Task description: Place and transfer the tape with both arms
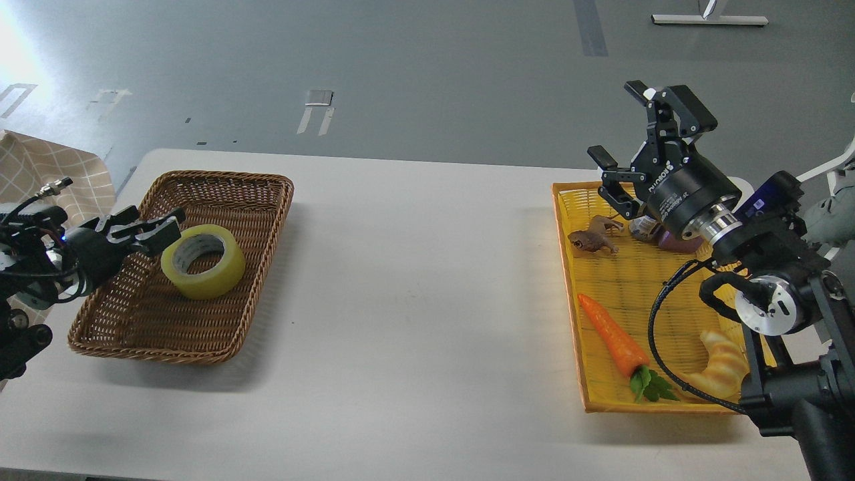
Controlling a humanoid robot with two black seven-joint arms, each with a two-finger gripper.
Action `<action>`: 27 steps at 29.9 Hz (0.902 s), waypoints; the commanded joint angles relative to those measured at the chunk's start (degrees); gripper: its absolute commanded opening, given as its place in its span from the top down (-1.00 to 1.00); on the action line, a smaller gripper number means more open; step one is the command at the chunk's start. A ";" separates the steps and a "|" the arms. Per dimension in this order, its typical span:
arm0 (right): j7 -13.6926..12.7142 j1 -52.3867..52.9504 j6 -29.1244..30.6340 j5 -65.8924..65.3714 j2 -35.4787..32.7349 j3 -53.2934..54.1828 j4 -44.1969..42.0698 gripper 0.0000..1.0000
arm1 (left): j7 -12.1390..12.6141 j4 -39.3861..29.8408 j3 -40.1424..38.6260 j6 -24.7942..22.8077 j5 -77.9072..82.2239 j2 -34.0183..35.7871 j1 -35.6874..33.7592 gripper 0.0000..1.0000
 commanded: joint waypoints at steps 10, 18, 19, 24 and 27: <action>0.39 0.79 0.53 0.00 -0.09 0.00 0.01 -1.00 | -4.28 -6.63 -0.15 -0.28 -20.34 -5.61 -7.56 -0.95; 0.83 1.76 0.88 -2.63 -0.18 0.00 0.01 -1.00 | -2.61 -7.52 -1.21 -5.72 -35.44 -13.44 -17.31 -0.96; 0.83 1.93 0.88 -2.72 -0.18 0.00 0.01 -1.00 | -2.09 -7.52 -1.21 -6.16 -37.38 -13.88 -18.54 -0.95; 0.83 4.13 0.88 -2.72 -0.18 0.00 0.01 -1.00 | -0.85 -7.52 -1.47 -10.02 -43.89 -18.97 -26.02 -0.96; 0.74 6.32 0.80 -2.72 -0.18 0.00 -0.16 -1.00 | -0.76 -7.61 -3.05 -12.93 -47.84 -21.34 -27.25 -0.96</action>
